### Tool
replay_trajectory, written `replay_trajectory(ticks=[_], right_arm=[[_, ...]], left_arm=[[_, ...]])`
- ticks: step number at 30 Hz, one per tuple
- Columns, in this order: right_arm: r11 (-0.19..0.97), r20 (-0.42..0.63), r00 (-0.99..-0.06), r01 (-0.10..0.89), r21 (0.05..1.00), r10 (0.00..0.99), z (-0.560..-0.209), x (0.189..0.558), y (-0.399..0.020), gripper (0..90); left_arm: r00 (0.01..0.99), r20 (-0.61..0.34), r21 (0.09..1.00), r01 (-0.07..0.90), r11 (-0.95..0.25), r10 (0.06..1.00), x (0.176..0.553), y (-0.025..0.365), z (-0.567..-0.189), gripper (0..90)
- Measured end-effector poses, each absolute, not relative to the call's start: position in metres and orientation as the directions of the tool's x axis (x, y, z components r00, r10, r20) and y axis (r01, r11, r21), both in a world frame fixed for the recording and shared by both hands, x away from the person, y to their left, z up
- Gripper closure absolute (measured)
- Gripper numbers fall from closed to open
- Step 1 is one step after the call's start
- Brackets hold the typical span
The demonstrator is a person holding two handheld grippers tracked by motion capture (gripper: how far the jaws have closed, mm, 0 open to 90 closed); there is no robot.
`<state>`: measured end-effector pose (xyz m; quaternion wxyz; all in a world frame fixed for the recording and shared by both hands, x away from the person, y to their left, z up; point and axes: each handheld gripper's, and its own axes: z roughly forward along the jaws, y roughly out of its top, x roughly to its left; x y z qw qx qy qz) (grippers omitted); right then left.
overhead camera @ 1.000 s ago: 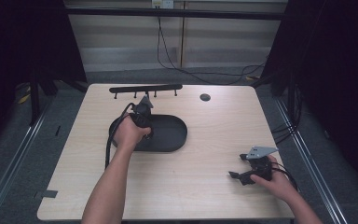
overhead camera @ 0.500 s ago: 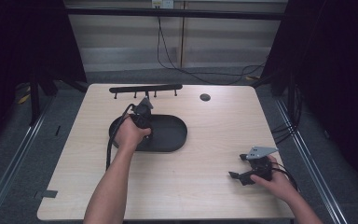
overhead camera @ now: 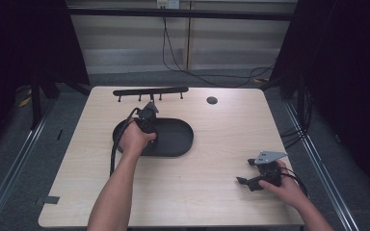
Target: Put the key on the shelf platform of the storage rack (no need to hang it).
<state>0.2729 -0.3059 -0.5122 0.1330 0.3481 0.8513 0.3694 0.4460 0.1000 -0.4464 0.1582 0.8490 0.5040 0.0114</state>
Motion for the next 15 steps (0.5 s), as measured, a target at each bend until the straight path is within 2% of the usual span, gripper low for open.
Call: replay_trajectory(ticks=[15], right_arm=[[0.486, 0.03, -0.723, 0.493, 0.722, 0.69, -0.5122, 0.2729, -0.3059, 11.4]], left_arm=[[0.493, -0.137, 0.281, 0.851, -0.444, 0.859, 0.4463, 0.1002, -0.4477, 66.4]])
